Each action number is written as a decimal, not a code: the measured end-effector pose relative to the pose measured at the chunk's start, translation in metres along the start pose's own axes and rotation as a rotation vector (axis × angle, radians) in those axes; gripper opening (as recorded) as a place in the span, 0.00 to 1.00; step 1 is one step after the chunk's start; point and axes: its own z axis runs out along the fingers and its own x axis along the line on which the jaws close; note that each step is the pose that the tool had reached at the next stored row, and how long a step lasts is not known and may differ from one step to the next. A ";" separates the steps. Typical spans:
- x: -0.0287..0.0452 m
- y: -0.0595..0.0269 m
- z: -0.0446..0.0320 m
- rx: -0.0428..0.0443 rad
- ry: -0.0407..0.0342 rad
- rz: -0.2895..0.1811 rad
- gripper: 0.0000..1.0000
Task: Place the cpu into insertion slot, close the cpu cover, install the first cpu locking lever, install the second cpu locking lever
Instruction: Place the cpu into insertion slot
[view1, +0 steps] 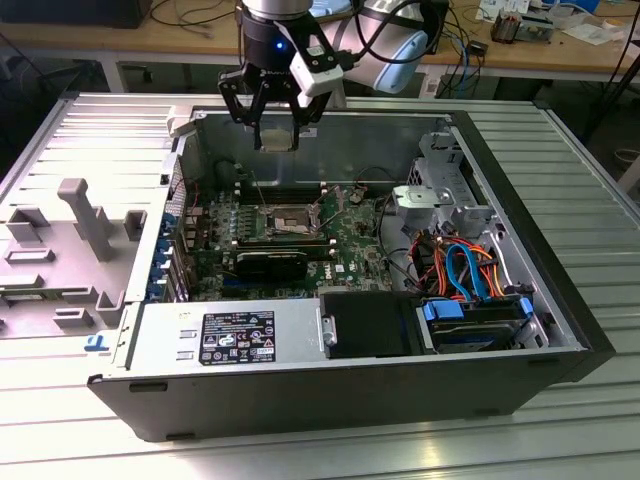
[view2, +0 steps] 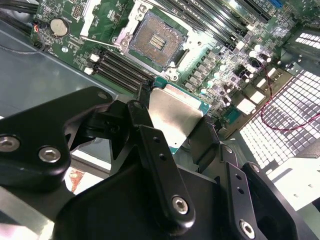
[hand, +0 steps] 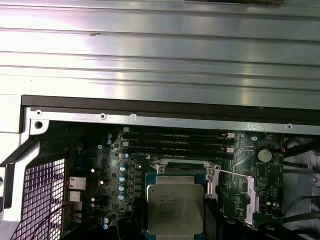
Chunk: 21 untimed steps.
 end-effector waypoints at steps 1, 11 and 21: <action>0.0001 0.0000 0.0001 -0.0001 0.0000 0.000 0.55; 0.0011 0.0000 0.0055 0.0008 0.0000 0.000 0.55; 0.0009 0.0000 0.0148 0.0259 0.0015 0.000 0.55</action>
